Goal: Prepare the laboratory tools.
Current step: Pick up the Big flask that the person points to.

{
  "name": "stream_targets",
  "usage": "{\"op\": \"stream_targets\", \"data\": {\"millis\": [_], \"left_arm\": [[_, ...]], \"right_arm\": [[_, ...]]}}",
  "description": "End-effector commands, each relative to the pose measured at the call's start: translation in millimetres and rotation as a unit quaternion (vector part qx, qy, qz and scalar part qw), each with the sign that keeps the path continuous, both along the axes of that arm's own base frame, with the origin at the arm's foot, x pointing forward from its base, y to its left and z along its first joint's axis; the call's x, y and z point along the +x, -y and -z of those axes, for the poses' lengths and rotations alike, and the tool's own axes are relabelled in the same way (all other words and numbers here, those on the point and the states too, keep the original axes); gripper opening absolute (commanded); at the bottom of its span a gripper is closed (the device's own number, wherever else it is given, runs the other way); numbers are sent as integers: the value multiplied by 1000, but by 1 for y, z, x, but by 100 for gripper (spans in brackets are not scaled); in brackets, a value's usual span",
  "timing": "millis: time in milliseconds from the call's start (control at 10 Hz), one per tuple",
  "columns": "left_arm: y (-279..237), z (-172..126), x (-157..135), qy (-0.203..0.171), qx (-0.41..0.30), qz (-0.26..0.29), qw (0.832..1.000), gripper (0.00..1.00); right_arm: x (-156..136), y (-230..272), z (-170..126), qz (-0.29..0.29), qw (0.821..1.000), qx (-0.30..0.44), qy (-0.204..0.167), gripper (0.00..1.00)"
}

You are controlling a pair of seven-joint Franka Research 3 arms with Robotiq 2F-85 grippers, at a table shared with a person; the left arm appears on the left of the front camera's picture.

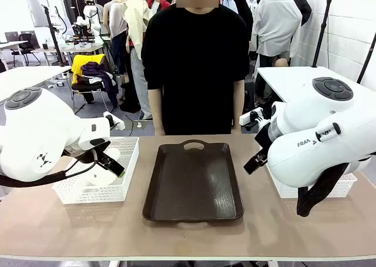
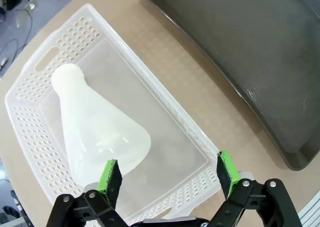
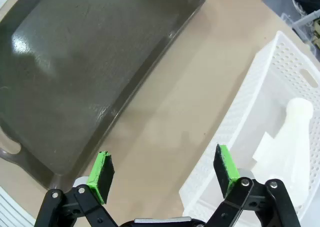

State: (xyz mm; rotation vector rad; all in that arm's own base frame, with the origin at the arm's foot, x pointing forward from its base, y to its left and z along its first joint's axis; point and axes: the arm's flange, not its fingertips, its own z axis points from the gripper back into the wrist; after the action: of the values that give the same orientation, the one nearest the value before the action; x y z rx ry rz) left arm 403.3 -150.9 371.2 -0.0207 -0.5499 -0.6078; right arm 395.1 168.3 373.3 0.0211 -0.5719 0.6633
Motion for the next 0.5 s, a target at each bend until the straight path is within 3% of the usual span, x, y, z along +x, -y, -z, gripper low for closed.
{"op": "stream_targets", "data": {"millis": [0,400], "left_arm": [[0,0,0,0,0,0,1000,100],[0,0,0,0,0,0,1000,100]], "right_arm": [[0,0,0,0,1000,0,0,100],[0,0,0,0,1000,0,0,100]]}}
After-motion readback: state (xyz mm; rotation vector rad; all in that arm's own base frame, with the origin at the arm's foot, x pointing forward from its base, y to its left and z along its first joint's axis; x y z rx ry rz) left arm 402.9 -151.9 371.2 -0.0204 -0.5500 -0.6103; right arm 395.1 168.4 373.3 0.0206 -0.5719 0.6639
